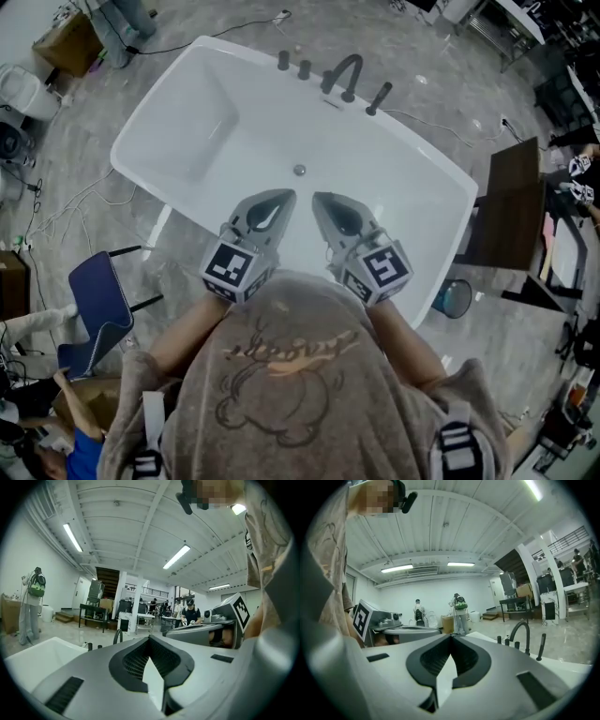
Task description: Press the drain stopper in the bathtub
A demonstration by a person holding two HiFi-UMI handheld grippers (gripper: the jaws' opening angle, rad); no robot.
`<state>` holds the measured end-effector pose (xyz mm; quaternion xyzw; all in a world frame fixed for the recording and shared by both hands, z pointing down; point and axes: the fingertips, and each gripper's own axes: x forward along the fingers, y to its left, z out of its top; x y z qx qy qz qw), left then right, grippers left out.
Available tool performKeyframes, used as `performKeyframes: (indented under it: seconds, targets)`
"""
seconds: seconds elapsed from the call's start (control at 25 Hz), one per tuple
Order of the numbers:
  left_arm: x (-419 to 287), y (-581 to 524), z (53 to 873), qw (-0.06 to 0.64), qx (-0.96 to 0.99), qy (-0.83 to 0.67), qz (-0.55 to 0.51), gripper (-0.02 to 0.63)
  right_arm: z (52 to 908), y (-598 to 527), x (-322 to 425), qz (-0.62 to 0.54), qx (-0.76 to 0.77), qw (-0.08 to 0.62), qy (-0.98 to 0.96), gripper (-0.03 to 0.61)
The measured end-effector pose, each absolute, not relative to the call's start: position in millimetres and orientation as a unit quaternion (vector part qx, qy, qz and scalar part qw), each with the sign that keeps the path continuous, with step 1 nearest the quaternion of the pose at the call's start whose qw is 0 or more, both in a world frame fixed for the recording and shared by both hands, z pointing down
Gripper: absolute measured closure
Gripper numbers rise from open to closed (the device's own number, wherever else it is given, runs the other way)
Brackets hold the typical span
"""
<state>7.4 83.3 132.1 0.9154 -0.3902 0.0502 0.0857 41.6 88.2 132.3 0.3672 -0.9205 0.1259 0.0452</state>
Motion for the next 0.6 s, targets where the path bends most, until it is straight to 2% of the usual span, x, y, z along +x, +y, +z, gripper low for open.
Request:
performKeyframes:
  seconds: [0.6]
  targets:
    - [4,112,133,0.067,0.915,-0.397,0.028,0.611,127,125,28,0.09,0.295,0.01,-0.951,0.577]
